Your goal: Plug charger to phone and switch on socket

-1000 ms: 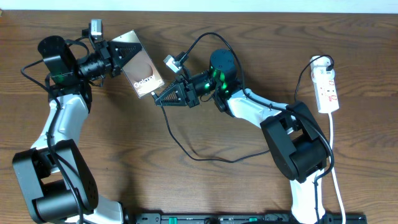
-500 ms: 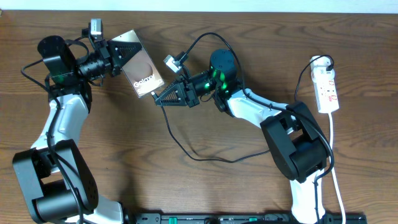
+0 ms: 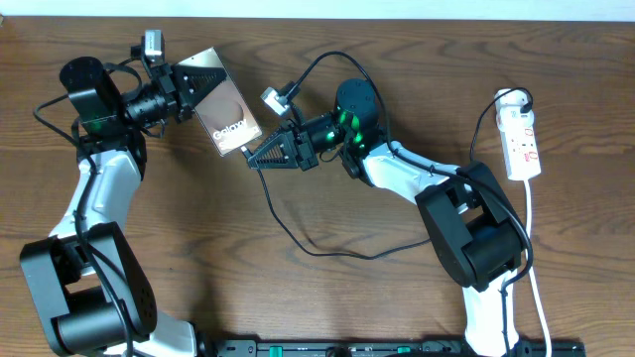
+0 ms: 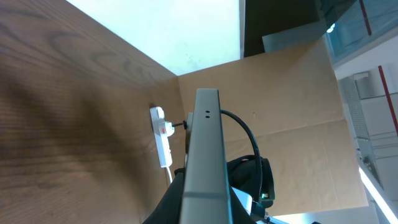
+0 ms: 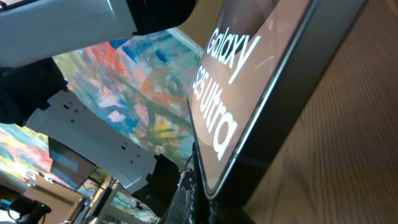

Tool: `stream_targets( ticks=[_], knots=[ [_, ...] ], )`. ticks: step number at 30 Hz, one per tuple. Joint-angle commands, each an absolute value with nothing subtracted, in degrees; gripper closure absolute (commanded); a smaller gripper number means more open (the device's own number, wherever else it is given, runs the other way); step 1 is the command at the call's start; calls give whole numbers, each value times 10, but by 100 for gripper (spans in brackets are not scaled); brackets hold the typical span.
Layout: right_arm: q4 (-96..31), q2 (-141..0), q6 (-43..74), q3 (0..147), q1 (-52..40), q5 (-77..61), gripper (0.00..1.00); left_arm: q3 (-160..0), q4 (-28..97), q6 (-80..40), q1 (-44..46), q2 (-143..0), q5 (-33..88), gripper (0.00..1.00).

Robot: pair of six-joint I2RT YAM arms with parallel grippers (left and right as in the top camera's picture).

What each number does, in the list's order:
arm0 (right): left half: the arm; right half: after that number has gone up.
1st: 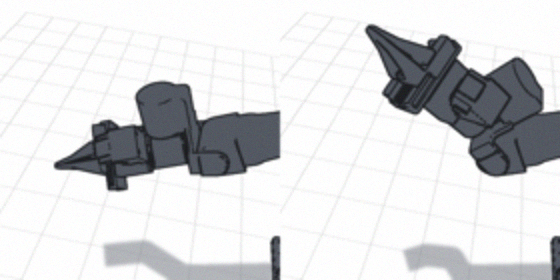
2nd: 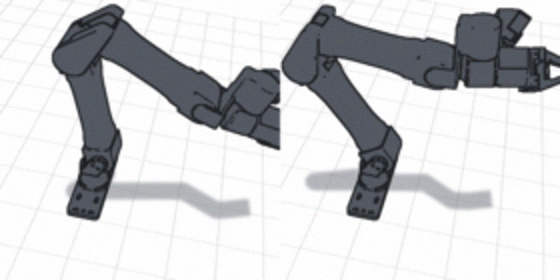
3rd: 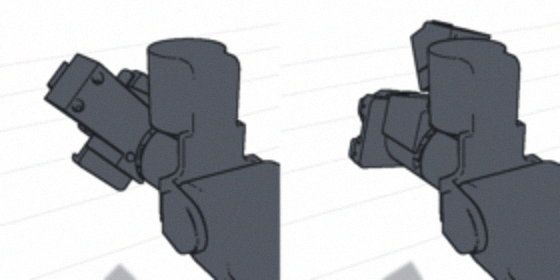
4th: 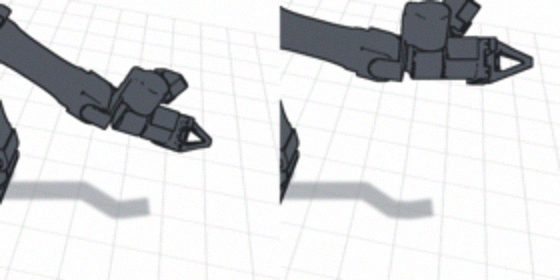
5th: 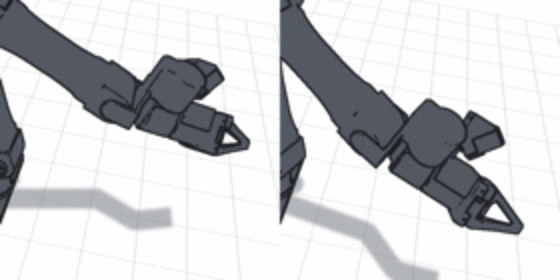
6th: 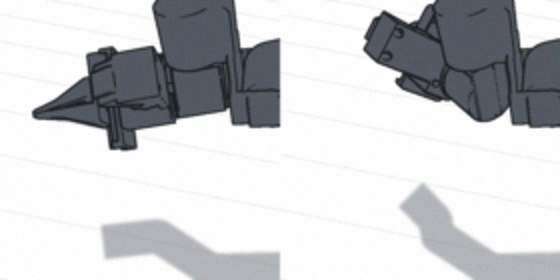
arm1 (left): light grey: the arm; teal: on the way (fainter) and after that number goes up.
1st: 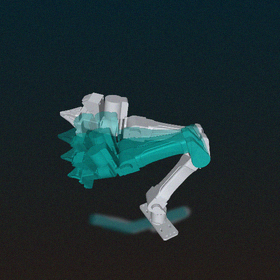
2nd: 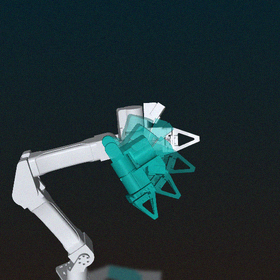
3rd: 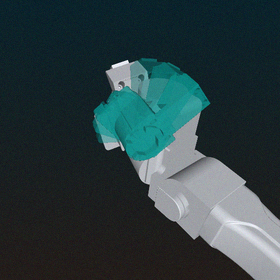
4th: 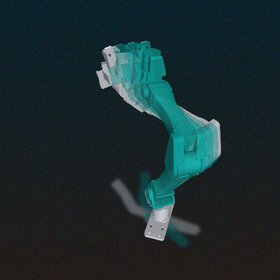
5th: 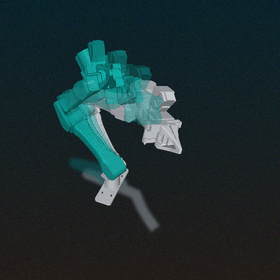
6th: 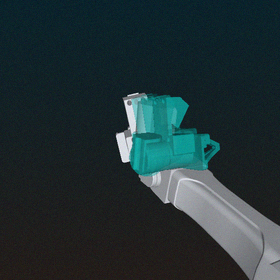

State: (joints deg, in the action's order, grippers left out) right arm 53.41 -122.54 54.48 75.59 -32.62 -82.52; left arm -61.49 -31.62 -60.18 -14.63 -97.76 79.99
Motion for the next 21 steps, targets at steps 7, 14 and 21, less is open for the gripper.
stream_targets(
  ticks=[7,14,21],
  knots=[
    [536,-1223,551,761,-317,-805,99,-618,-323,-601,-148,-977,836,93],
    [536,-1223,553,761,-314,-804,99,-618,-328,-601,-147,-977,836,93],
    [536,-1223,582,761,-315,-783,99,-618,-340,-601,-147,-977,835,93]
  ],
)
